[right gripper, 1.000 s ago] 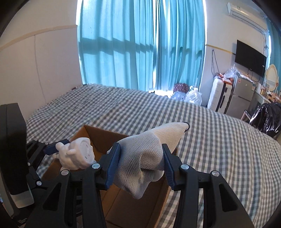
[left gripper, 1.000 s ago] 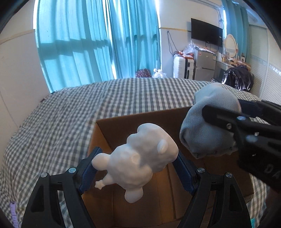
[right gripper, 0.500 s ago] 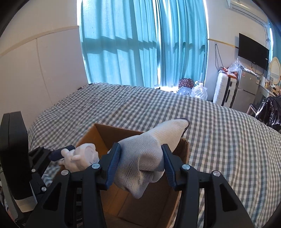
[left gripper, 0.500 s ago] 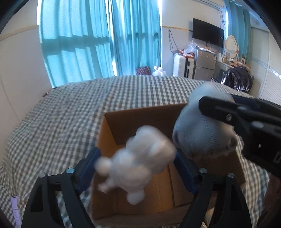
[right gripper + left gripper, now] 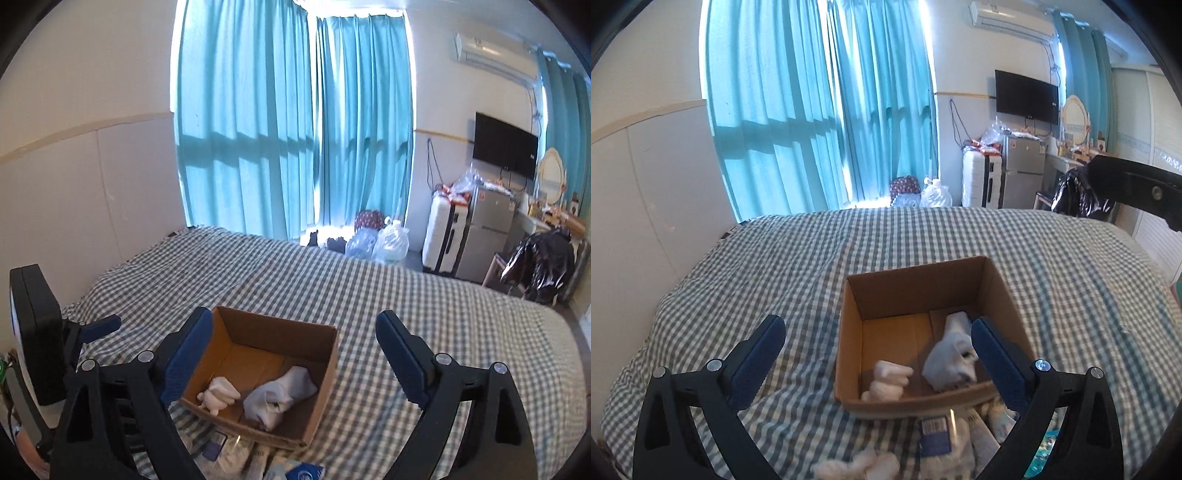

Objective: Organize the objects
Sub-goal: 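Lower figurine and sock into the box and open both grippers, then grasp the clear floss jar with the left gripper while the right grasps the blue blister pack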

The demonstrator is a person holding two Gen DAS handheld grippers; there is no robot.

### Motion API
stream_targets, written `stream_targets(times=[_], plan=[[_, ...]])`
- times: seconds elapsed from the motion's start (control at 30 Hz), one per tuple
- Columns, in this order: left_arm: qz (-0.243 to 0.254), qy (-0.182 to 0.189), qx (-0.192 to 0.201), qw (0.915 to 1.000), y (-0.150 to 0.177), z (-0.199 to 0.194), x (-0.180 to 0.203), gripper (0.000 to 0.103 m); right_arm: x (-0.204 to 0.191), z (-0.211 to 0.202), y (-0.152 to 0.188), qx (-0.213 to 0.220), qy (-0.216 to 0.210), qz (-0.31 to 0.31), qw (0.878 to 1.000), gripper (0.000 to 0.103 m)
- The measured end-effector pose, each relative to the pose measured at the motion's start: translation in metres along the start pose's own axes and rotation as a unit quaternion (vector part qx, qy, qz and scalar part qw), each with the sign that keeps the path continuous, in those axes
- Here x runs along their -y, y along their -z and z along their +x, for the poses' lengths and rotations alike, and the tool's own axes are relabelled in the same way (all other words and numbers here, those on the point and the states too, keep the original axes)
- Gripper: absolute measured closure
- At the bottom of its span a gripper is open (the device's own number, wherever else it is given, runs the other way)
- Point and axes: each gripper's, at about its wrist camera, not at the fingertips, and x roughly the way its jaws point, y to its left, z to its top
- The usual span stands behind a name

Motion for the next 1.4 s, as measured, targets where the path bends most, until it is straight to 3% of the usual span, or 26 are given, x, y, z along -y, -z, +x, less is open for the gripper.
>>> stream_targets(times=[0.2, 0.47, 0.67, 0.83, 1.1, 1.4], plan=[[-0.007, -0.014, -0.005, 0.9999, 0.019, -0.025, 0.003, 0.0, -0.006, -0.03, 0.027, -0.013, -0.011, -0.022, 1.0, 0.013], [-0.018, -0.031, -0.04, 0.9985, 0.078, -0.035, 0.025, 0.0, 0.005, -0.018, 0.108, -0.092, -0.037, -0.053, 0.994, 0.013], [-0.04, -0.035, -0.077, 0.9956, 0.129, -0.025, 0.047, 0.0, 0.015, 0.01, 0.184, -0.179, -0.058, -0.091, 0.978, 0.013], [-0.044, -0.04, -0.129, 0.9899, 0.167, 0.0, 0.055, 0.0, 0.022, 0.041, 0.244, -0.267, -0.08, -0.099, 0.955, 0.013], [-0.052, -0.031, -0.163, 0.9847, 0.188, 0.019, 0.063, 0.0, 0.018, 0.067, 0.263, -0.32, -0.09, -0.109, 0.937, 0.013], [-0.055, -0.032, -0.164, 0.9844, 0.189, 0.016, 0.056, 0.0, 0.023, 0.057, 0.26, -0.315, -0.086, -0.109, 0.939, 0.023]])
